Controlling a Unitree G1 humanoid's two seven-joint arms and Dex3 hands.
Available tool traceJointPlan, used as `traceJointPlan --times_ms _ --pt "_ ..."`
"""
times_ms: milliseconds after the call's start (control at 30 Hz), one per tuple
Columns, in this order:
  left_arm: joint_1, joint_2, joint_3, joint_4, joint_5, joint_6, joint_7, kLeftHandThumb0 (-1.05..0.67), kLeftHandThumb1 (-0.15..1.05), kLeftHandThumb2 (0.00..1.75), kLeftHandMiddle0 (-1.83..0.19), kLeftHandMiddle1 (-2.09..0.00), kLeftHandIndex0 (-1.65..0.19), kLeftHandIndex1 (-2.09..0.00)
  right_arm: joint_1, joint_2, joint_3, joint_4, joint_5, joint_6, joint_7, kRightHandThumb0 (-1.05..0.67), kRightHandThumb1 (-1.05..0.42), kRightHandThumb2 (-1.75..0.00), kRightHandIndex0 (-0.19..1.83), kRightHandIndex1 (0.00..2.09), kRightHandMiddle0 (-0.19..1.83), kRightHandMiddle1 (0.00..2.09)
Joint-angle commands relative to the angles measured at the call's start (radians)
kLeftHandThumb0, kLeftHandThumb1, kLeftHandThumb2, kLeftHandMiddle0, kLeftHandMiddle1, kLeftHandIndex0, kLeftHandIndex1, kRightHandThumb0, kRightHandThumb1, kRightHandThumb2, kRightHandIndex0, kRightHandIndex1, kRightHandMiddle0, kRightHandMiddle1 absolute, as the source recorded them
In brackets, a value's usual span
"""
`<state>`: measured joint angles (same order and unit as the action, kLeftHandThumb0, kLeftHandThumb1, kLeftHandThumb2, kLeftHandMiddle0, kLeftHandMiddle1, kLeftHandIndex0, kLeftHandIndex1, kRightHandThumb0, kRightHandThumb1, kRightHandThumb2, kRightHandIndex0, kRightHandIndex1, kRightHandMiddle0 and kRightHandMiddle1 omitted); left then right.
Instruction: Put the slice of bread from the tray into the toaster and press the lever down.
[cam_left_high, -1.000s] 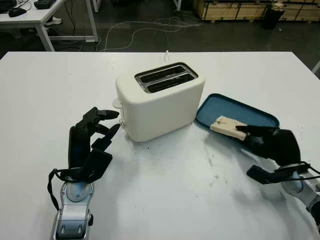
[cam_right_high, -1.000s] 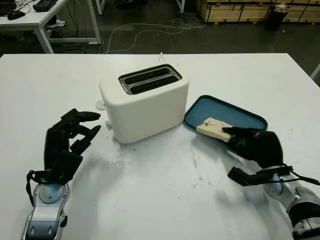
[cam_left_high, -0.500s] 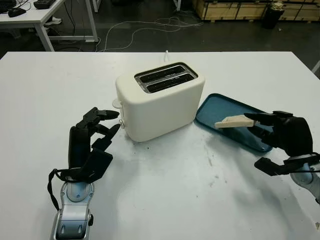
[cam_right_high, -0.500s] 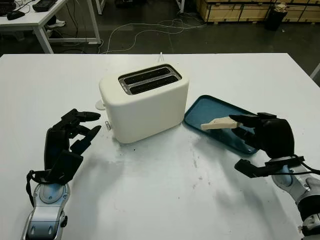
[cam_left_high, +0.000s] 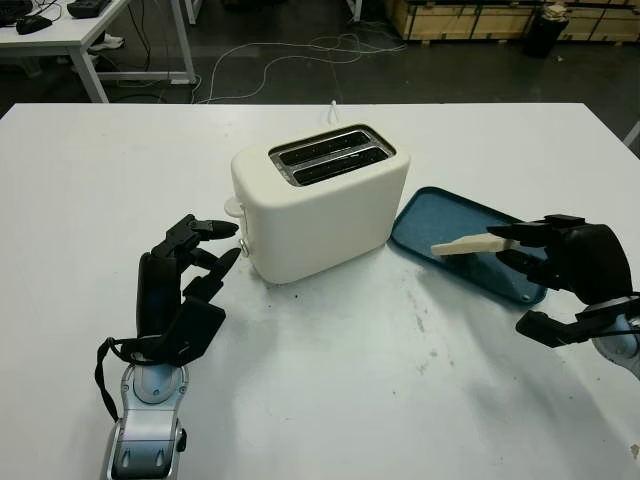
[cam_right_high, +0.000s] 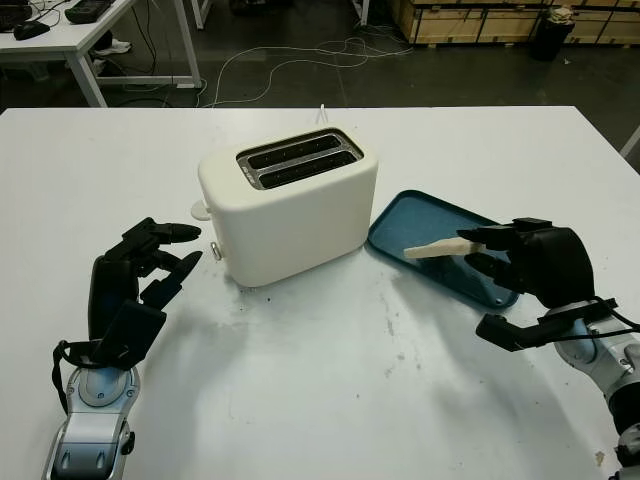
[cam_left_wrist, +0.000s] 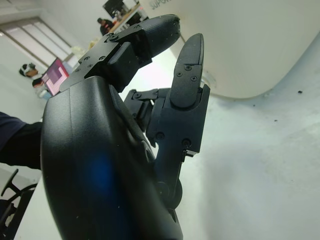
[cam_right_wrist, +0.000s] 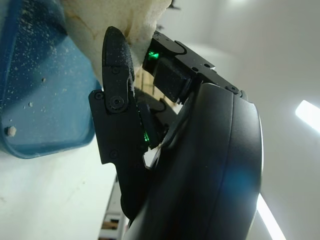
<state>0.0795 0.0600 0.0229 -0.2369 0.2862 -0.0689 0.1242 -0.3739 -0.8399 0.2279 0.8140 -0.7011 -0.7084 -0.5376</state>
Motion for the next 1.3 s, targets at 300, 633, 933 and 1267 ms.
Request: traceJointPlan --times_ms 300,633,933,1267 --pt "0.001 0.006 0.001 -0.002 0.014 0.013 0.010 -0.33 0.92 0.09 -0.60 -1.48 -0.65 -0.83 -0.139 -0.117 -0.079 -0.166 0.155 -0.035 0.415 -0.43 -0.92 -0.22 0.60 1.24 1.08 0.01" --pt "0.004 0.002 -0.004 0.000 0.016 0.012 0.019 -0.32 0.92 0.09 -0.61 -1.49 -0.64 -0.83 -0.304 -0.133 -0.112 -0.181 0.213 -0.028 0.646 -0.44 -0.92 -0.25 0.66 1.10 1.05 0.01" --pt "0.011 -0.002 -0.011 -0.006 0.017 0.012 0.024 -0.32 0.92 0.10 -0.59 -1.49 -0.64 -0.83 -0.514 -0.123 -0.094 -0.089 0.231 -0.005 0.812 -0.46 -0.92 -0.21 0.75 0.94 1.13 0.04" --pt "0.007 0.004 -0.014 -0.010 0.025 0.016 0.027 -0.32 0.92 0.10 -0.60 -1.50 -0.64 -0.84 -0.925 -0.004 -0.018 0.153 0.236 0.055 1.020 -0.46 -0.92 -0.08 1.10 0.66 1.17 0.02"
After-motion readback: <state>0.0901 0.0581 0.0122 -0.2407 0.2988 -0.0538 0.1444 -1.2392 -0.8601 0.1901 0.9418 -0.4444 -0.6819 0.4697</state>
